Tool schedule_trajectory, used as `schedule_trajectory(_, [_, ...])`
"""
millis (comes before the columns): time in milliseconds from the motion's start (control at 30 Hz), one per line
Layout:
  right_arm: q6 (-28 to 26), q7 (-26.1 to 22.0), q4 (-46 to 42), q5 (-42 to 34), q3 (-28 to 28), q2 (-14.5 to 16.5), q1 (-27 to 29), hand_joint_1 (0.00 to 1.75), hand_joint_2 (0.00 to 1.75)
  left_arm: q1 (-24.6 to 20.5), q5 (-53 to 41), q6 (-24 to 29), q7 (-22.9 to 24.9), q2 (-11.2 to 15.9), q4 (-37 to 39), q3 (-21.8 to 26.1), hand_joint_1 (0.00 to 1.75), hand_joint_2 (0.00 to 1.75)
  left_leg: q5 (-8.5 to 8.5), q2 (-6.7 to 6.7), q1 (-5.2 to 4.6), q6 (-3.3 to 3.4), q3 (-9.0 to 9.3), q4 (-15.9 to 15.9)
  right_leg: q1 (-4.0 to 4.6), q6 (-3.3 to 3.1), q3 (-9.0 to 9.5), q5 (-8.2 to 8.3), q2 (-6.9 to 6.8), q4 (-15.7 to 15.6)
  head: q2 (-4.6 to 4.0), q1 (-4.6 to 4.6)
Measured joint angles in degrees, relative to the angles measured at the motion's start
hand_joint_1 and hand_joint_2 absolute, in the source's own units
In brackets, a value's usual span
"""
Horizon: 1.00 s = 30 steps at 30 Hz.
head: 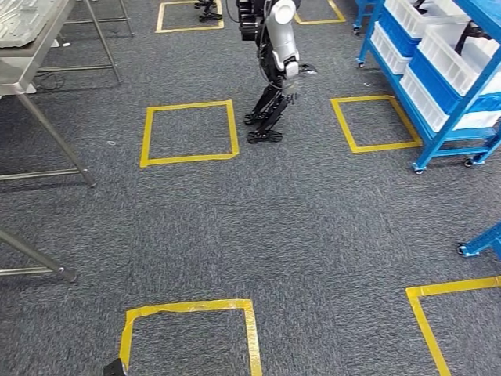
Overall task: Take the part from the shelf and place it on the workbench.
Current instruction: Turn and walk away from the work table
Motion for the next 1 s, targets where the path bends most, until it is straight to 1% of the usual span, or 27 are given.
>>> schedule_trajectory(33, [0.08,-0.02,0.06,0.01,0.04,0.15,-0.02,0.0,0.0,0.0,-0.02,-0.17,-0.13,0.03,0.0,0.04,0.0,0.0,1.57,-0.98,0.07,0.2,1.21,-3.39,0.05,0.22,0.1,-0.19,0.68,0.14,0.0,0.02])
schedule_trajectory(67, [0.2,-0.04,0.12,0.04,0.07,0.29,-0.01,0.0,0.0,0.0,-0.02,-0.44,-0.25,0.05,0.0,0.11,0.0,0.0,2.22,-1.82,0.06,0.33,1.92,-5.38,0.02,0.51,0.02,-0.28,1.22,0.22,0.0,0.05])
schedule_trajectory(100, [0.31,-0.06,0.17,0.08,0.09,0.37,0.05,0.0,0.0,-0.04,-0.01,-0.77,-0.37,0.08,0.0,0.2,0.0,0.0,2.13,-2.26,0.0,0.41,2.21,-6.16,-0.06,0.83,-0.17,-0.31,1.71,0.25,0.0,0.05])
schedule_trajectory(167, [0.5,-0.14,0.23,0.16,0.11,0.4,0.3,0.0,0.0,-0.17,0.04,-1.69,-0.66,0.04,0.0,0.38,0.0,0.0,2.12,-1.66,-0.04,0.65,2.4,-6.65,-0.32,1.48,-0.44,-0.39,2.3,0.19,0.0,0.01])
schedule_trajectory(200, [0.55,-0.21,0.25,0.22,0.13,0.43,0.38,0.0,0.0,-0.23,0.04,-2.13,-0.84,0.02,0.0,0.45,0.0,0.0,2.17,-1.2,0.05,0.89,2.58,-6.91,-0.29,1.8,-0.57,-0.76,1.56,0.56,0.0,0.05])
schedule_trajectory(267, [0.7,-0.37,0.27,0.34,0.24,0.45,0.22,0.0,0.0,-0.17,0.01,-2.92,-1.17,-0.03,0.0,0.62,0.0,0.0,2.16,0.16,0.3,1.55,3.02,-7.39,-0.22,2.46,-2.28,-3.03,-1.36,4.31,0.0,0.24])
schedule_trajectory(300, [0.8,-0.45,0.27,0.43,0.34,0.49,0.08,0.0,0.0,-0.08,-0.01,-3.16,-1.32,-0.03,0.0,0.74,0.0,0.0,2.05,0.91,0.28,1.76,3.18,-7.47,-0.25,2.82,-4.05,-4.68,-2.89,7.82,0.0,0.35])
schedule_trajectory(333, [0.89,-0.51,0.27,0.5,0.44,0.49,-0.04,0.0,0.0,0.02,-0.01,-3.33,-1.44,-0.02,0.0,0.86,0.0,0.0,1.92,1.7,0.28,1.91,3.27,-7.47,-0.44,3.15,-6.11,-6.2,-3.64,11.69,0.0,0.37])
schedule_trajectory(367, [0.96,-0.55,0.27,0.59,0.55,0.49,-0.05,0.0,0.0,0.1,-0.01,-3.51,-1.62,-0.02,0.0,0.98,0.0,0.0,1.77,2.41,0.28,1.91,3.35,-7.46,-0.65,3.44,-7.8,-7.03,-3.95,14.76,0.0,0.37])
schedule_trajectory(400, [1.0,-0.57,0.27,0.68,0.66,0.49,0.0,0.0,0.0,0.14,-0.01,-3.77,-1.84,-0.01,0.0,1.1,0.0,0.0,1.62,3.05,0.3,1.85,3.47,-7.45,-0.84,3.7,-8.7,-6.89,-4.16,16.15,0.0,0.37])
schedule_trajectory(433, [1.01,-0.58,0.28,0.74,0.74,0.49,0.09,0.0,0.0,0.15,0.0,-4.03,-2.06,0.0,0.0,1.2,0.0,0.0,1.44,3.57,0.35,1.73,3.64,-7.44,-0.99,3.9,-8.52,-5.76,-4.37,15.42,0.0,0.37])
schedule_trajectory(467, [1.03,-0.58,0.28,0.81,0.83,0.49,0.17,0.0,0.0,0.13,0.01,-4.34,-2.29,-0.01,0.0,1.28,0.0,0.0,1.22,4.04,0.43,1.53,3.93,-7.44,-1.08,4.03,-7.25,-3.77,-4.72,12.55,0.0,0.37])
schedule_trajectory(500, [1.04,-0.58,0.29,0.87,0.89,0.48,0.19,0.0,0.0,0.11,0.01,-4.56,-2.45,-0.03,0.0,1.35,0.0,0.0,0.95,4.48,0.49,1.25,4.28,-7.45,-1.1,4.07,-5.34,-1.53,-5.61,8.39,0.0,0.37])
schedule_trajectory(533, [1.08,-0.58,0.31,0.94,0.93,0.5,0.16,0.0,0.0,0.09,0.01,-4.68,-2.53,-0.04,0.0,1.4,0.0,0.0,0.67,4.91,0.42,0.91,4.62,-7.45,-0.84,3.95,-3.57,0.02,-6.94,4.69,0.0,0.4])
schedule_trajectory(567, [1.13,-0.58,0.32,1.0,0.97,0.53,0.06,0.0,0.0,0.08,0.01,-4.78,-2.6,-0.05,0.0,1.43,0.0,0.0,0.42,5.33,0.28,0.58,4.89,-7.46,-0.58,3.6,-2.34,1.01,-8.03,1.95,0.0,0.38])
schedule_trajectory(600, [1.21,-0.58,0.33,1.04,0.99,0.57,-0.04,0.0,0.0,0.09,0.01,-4.82,-2.63,-0.05,0.0,1.45,0.0,0.0,0.23,5.78,0.12,0.29,5.1,-7.51,-0.3,3.2,-1.83,1.21,-8.8,0.66,0.0,0.35])
schedule_trajectory(633, [1.32,-0.58,0.34,1.07,1.0,0.61,-0.08,0.0,0.0,0.09,0.01,-4.89,-2.68,-0.05,0.0,1.46,0.0,0.0,0.14,6.26,-0.01,0.04,5.29,-7.64,0.0,2.74,-1.87,0.94,-8.87,0.56,0.0,0.33])
schedule_trajectory(700, [1.5,-0.58,0.34,1.13,1.02,0.62,-0.03,0.0,0.0,0.0,0.02,-5.11,-2.76,-0.09,0.0,1.46,0.0,0.0,-0.18,7.0,0.1,-0.52,5.93,-7.95,-0.06,1.85,-1.83,0.96,-7.68,0.32,0.0,0.28])
schedule_trajectory(733, [1.55,-0.57,0.34,1.15,1.02,0.63,0.0,0.0,0.0,-0.06,0.02,-5.23,-2.8,-0.12,0.0,1.46,0.0,0.0,-0.79,6.39,0.2,-0.75,5.99,-7.46,-0.17,1.38,-1.62,1.0,-7.08,0.1,0.0,0.27])
schedule_trajectory(767, [1.56,-0.57,0.34,1.18,1.03,0.64,-0.03,0.0,0.0,-0.1,-0.01,-5.32,-2.84,-0.15,0.0,1.47,0.0,0.0,-1.97,5.34,0.26,-0.89,5.44,-5.81,-0.31,0.89,-1.39,1.06,-6.47,-0.13,0.0,0.21])
schedule_trajectory(800, [1.58,-0.56,0.34,1.2,1.04,0.67,-0.1,0.0,0.0,-0.09,-0.01,-5.36,-2.87,-0.16,0.0,1.49,0.0,0.0,-3.64,3.97,0.3,-0.92,4.14,-2.87,-0.43,0.49,-1.2,1.08,-5.85,-0.27,0.0,0.14])
schedule_trajectory(833, [1.62,-0.56,0.34,1.21,1.04,0.7,-0.18,0.0,0.0,-0.03,-0.03,-5.38,-2.89,-0.14,0.0,1.52,0.0,0.0,-5.47,2.76,0.24,-0.85,2.15,1.17,-0.37,0.2,-1.13,1.01,-5.15,-0.29,0.0,0.08])
schedule_trajectory(867, [1.66,-0.56,0.34,1.22,1.05,0.72,-0.23,0.0,0.0,0.06,-0.02,-5.37,-2.9,-0.12,0.0,1.55,0.0,0.0,-6.89,2.19,0.17,-0.79,-0.02,5.2,-0.31,0.01,-1.06,0.95,-4.38,-0.28,0.0,0.04])
schedule_trajectory(900, [1.71,-0.56,0.34,1.23,1.05,0.73,-0.21,0.0,0.0,0.16,0.0,-5.36,-2.91,-0.09,0.0,1.57,0.0,0.0,-7.35,1.88,0.09,-0.71,-1.7,7.94,-0.25,-0.07,-0.93,0.87,-3.56,-0.27,0.0,0.04])
schedule_trajectory(933, [1.78,-0.56,0.34,1.23,1.05,0.73,-0.16,0.0,0.0,0.21,0.0,-5.35,-2.92,-0.07,0.0,1.59,0.0,0.0,-6.62,1.72,0.04,-0.59,-2.51,8.67,-0.2,-0.09,-0.75,0.78,-2.73,-0.26,0.0,0.04])
schedule_trajectory(967, [1.87,-0.56,0.34,1.26,1.05,0.73,-0.12,0.0,0.0,0.21,0.01,-5.35,-2.93,-0.05,0.0,1.6,0.0,0.0,-4.71,1.58,0.02,-0.42,-2.22,7.01,-0.18,-0.06,-0.48,0.66,-1.9,-0.24,0.0,0.04])
schedule_trajectory(1000, [1.97,-0.56,0.34,1.28,1.05,0.74,-0.1,0.0,0.0,0.2,0.01,-5.35,-2.93,-0.04,0.0,1.62,0.0,0.0,-2.12,1.19,0.04,-0.22,-1.11,3.56,-0.18,0.05,-0.19,0.49,-1.11,-0.22,0.0,0.03])
